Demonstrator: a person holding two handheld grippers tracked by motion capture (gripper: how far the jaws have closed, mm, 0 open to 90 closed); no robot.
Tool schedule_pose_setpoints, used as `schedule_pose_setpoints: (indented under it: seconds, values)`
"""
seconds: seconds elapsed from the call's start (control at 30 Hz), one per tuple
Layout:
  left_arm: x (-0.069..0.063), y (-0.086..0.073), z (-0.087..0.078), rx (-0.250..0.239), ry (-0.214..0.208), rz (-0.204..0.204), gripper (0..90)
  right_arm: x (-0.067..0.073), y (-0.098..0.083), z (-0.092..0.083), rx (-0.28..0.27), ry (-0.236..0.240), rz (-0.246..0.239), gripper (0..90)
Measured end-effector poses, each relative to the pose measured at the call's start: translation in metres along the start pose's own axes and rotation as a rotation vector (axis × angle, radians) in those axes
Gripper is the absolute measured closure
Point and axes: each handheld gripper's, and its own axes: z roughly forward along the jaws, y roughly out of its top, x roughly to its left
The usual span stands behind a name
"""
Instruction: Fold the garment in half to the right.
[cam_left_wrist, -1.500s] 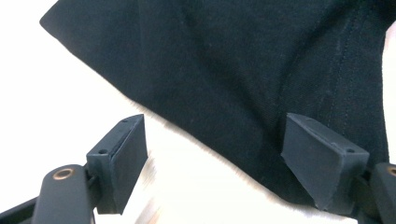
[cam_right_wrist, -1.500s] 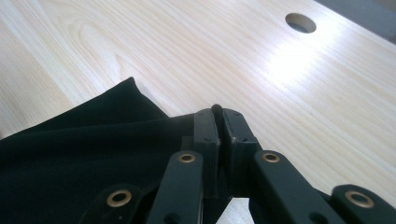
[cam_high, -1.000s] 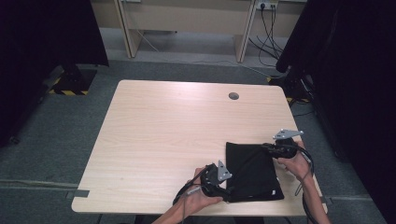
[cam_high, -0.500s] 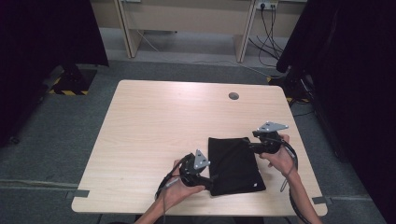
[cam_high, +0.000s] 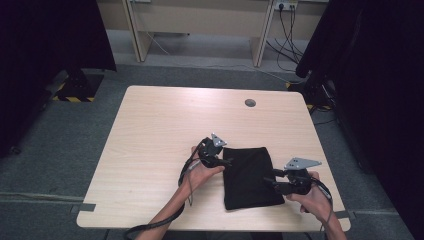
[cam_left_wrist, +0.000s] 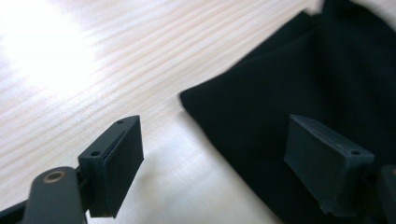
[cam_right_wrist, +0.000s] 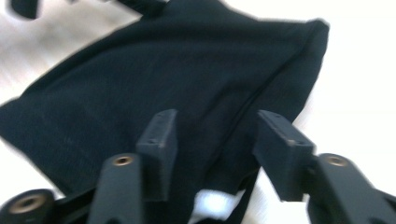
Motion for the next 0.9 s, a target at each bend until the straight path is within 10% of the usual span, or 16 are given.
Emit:
schedule_pose_setpoints:
  seconds: [0.27, 0.5, 0.7, 0.9]
  values:
    - [0.005, 0.000, 0.010, 0.004, 0.008, -0.013, 20.4, 0.000, -0.008, -0.011, 0.003, 0.076, -0.062, 85.8]
    - [0.006, 0.000, 0.010, 0.001, 0.001, -0.010, 20.5, 0.006, -0.011, -0.040, -0.020, 0.029, -0.113, 87.1]
    - [0.006, 0.000, 0.007, -0.006, 0.000, -0.005, 20.2, 0.002, -0.035, -0.020, 0.056, 0.027, -0.091, 86.4]
    - [-0.003, -0.006, -0.032, -0.098, -0.058, -0.033, 15.4, -0.001, -0.026, -0.027, 0.015, 0.003, -0.068, 71.8]
